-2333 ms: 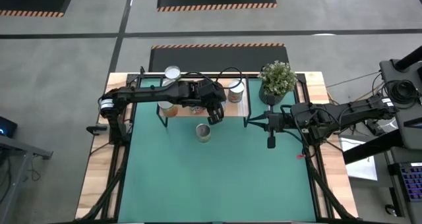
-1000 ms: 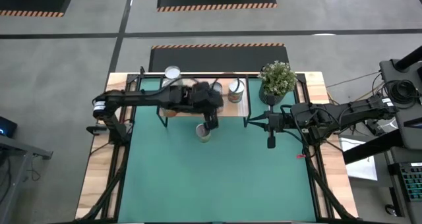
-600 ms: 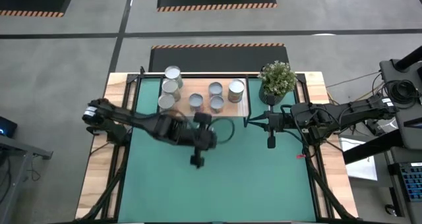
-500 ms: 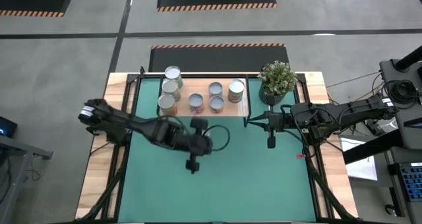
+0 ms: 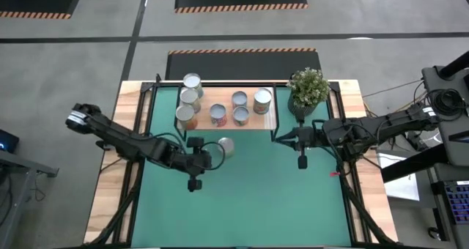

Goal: Pick and place cans onto a shelf
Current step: Put the large canned oranges on the shelf

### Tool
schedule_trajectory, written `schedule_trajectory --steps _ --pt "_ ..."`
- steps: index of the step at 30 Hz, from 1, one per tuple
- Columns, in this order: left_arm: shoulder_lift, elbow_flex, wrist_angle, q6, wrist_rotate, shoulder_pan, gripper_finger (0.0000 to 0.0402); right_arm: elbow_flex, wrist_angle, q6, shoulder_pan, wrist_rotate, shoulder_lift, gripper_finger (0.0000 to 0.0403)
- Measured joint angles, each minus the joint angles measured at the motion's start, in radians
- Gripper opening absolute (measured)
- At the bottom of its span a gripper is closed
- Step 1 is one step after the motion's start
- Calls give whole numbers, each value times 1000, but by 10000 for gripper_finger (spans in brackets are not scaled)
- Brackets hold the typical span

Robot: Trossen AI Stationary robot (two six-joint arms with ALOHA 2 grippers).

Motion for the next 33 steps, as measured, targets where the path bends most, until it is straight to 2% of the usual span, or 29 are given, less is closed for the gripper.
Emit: schedule_trajectory --steps 5,10,15,22,29,33 --pt "-12 -159 285 -30 1 -6 0 0 -4 55 72 5 35 9" --pt "1 -252 397 -110 -13 -6 11 0 -22 109 122 12 99 9" --pt "13 -290 452 -200 -46 -5 44 0 -27 108 158 77 153 9" --pt "51 -294 456 -265 -95 -4 144 0 -27 103 181 85 175 9" --pt "137 -292 470 -319 -270 -3 279 0 -48 77 192 89 155 9" --pt "192 -292 559 -328 -343 -2 328 0 -60 63 192 111 153 9"
